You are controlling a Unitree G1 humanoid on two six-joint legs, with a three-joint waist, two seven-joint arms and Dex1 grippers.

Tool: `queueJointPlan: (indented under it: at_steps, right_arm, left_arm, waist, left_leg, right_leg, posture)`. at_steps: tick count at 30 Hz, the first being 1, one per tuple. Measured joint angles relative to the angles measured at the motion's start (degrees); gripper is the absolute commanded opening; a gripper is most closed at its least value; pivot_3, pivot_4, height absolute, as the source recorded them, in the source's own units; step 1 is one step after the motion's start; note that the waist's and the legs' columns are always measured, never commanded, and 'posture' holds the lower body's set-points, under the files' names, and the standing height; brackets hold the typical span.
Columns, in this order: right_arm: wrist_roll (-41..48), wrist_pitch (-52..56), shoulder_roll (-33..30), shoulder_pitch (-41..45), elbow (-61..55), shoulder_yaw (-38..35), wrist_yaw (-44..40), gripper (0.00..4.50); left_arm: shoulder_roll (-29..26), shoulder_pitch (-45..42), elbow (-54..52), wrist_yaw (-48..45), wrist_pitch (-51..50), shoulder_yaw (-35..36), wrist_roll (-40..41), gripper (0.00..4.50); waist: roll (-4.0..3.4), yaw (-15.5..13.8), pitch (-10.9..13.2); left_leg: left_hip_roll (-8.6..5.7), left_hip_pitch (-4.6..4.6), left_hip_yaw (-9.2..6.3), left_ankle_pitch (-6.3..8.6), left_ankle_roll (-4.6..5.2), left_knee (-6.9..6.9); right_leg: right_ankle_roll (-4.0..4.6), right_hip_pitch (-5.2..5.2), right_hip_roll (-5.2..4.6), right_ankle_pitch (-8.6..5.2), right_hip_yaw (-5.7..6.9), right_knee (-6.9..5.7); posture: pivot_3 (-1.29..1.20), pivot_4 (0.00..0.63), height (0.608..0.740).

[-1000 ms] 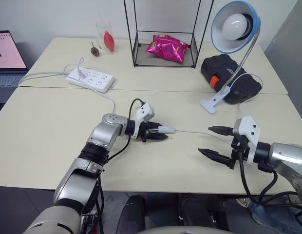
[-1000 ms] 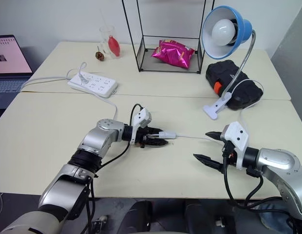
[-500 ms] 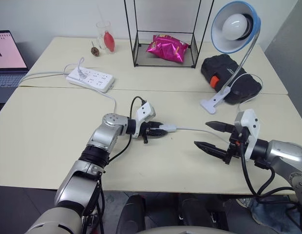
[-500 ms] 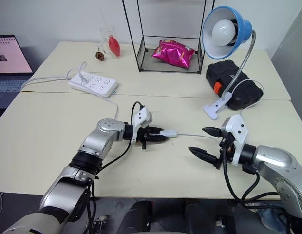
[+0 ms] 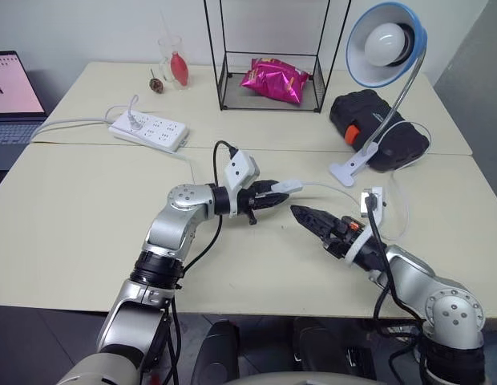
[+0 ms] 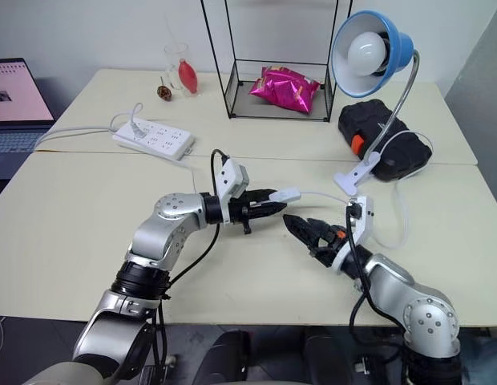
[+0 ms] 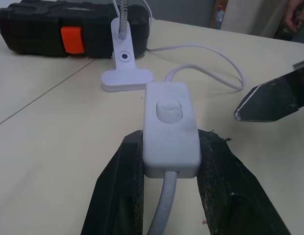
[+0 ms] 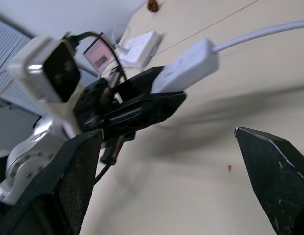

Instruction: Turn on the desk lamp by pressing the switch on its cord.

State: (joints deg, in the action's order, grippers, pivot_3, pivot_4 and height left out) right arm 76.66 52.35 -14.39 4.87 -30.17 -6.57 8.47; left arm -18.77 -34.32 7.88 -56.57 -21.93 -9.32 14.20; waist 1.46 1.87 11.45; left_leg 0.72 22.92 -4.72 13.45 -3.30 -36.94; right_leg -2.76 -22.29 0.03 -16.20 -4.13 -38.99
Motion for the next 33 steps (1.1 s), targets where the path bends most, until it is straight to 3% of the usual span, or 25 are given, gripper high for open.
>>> queueJointPlan:
  at_steps: [11,33]
  right_arm:
    - [1.1,-4.36,8.94,6.05,9.45,1.07,4.61,4.5]
    - [1.12,-7.32,14.83,8.92,14.26,0.81,5.66,4.5]
  left_arm:
    - [-1.52,0.26,-1.67,0.16,-1.67,-0.16,0.26,1.1]
    - [-2.44,0.82,-3.11,-0.15,-2.47,-0.48,0.26,1.1]
  waist:
    - [-0.01,0.08,0.0]
    - [-0.03,0.21,0.01]
  left_leg:
    - [0.01,0.03,0.0,0.0,0.0,0.09]
    - [0.04,0.02,0.01,0.0,0.0,0.11]
  right_leg:
    - [0.14,-0.03,0.02,0.03,0.01,0.03]
    - [0.16,-0.05,0.03,0.03,0.01,0.03]
  posture:
    - [0.0,0.15,0.74]
    - [0.0,0.15,0.74]
